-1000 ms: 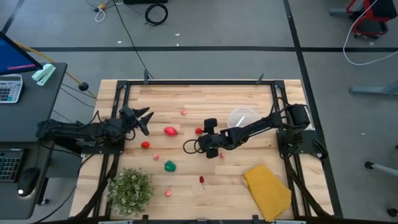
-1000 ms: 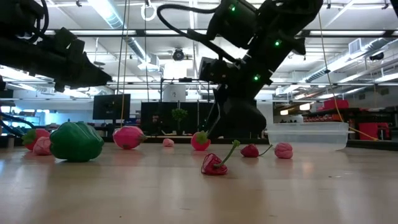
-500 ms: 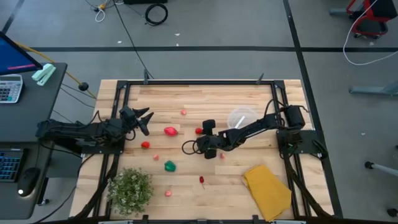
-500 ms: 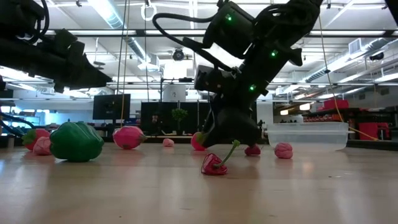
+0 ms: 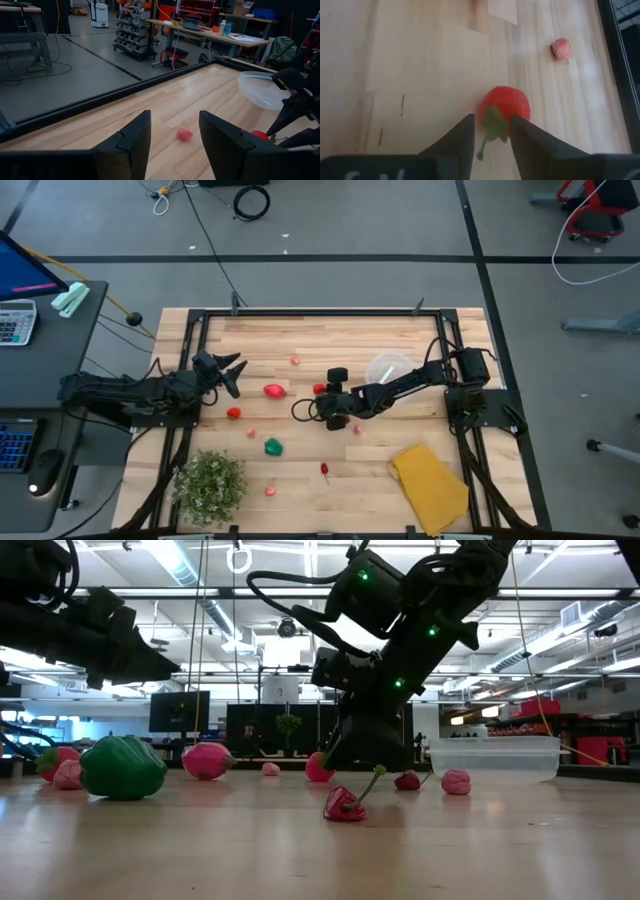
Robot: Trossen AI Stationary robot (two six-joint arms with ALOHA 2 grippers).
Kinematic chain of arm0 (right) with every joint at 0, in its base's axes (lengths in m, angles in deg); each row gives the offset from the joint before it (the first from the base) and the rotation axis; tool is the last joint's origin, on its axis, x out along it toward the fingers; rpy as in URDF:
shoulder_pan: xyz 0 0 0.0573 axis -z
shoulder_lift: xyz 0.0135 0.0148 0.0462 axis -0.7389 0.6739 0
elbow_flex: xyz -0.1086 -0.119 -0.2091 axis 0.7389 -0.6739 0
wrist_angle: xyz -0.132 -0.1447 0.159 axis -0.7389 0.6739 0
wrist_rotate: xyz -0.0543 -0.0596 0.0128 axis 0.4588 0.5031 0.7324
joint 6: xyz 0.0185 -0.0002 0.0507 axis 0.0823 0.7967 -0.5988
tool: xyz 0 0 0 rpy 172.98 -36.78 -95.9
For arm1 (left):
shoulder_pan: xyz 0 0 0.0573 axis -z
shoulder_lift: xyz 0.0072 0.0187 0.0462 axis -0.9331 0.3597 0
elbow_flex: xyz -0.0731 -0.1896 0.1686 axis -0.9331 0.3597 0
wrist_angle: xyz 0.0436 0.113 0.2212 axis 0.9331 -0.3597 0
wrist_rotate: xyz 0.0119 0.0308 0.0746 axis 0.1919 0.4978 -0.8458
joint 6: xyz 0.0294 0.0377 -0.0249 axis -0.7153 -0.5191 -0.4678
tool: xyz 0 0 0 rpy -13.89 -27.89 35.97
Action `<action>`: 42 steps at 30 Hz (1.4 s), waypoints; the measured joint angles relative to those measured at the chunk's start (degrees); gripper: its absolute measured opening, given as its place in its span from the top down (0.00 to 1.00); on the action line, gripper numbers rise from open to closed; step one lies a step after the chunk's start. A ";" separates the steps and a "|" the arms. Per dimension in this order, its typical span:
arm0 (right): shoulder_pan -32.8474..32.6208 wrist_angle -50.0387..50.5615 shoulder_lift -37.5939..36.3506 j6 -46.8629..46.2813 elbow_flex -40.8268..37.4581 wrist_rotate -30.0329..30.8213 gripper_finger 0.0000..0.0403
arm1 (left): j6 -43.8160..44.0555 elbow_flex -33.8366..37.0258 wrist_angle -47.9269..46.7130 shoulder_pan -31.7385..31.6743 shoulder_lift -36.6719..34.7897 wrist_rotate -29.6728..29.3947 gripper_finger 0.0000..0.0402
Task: Pick and placing Produce into tupperware
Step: Put the red strawberry into the transparent container
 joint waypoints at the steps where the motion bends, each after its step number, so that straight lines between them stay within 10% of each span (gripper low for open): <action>1: 0.01 -0.05 0.00 -0.43 0.00 0.00 0.70 | 0.00 0.00 0.01 0.01 0.02 -0.02 0.57; 17: 0.77 -0.11 0.00 -3.63 0.00 3.14 0.97 | 0.00 0.00 0.01 0.01 0.01 -0.01 0.57; 28: 0.54 6.83 -11.31 -3.72 -0.02 22.40 0.99 | 0.00 0.00 -0.11 0.01 0.02 -0.02 0.57; 37: 1.76 39.76 -26.46 -36.01 0.00 24.10 0.99 | 0.02 0.00 -0.21 0.01 0.00 -0.02 0.57; 42: 2.26 60.08 -29.63 -55.36 -0.08 13.43 0.98 | 0.07 0.00 -0.19 0.01 0.00 -0.02 0.57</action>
